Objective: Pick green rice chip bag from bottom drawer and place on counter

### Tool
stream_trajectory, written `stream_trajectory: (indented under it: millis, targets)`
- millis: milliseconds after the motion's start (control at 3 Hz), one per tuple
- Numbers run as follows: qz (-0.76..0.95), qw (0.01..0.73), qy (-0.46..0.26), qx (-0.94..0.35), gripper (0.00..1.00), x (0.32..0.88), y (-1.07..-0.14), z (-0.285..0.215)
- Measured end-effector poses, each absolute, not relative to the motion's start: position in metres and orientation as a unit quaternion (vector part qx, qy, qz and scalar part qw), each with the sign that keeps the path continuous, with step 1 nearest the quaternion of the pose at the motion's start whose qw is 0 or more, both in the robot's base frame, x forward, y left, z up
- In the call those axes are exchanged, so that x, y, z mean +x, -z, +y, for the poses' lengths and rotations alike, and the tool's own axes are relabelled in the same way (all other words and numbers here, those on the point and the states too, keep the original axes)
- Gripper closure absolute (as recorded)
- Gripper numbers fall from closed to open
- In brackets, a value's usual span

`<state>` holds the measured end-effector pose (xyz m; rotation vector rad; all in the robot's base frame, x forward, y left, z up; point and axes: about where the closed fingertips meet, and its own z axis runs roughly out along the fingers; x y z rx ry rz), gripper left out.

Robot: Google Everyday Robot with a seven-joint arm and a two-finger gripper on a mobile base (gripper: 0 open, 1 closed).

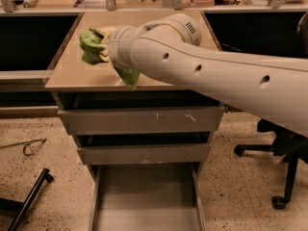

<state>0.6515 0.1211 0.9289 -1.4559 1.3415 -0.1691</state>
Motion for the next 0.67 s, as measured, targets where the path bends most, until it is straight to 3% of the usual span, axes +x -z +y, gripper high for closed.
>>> stream_trajectory:
  millis: [667]
  targets:
    - [0.621,0.542,0.039,-0.564,1.00,0.727,-0.886,0.128]
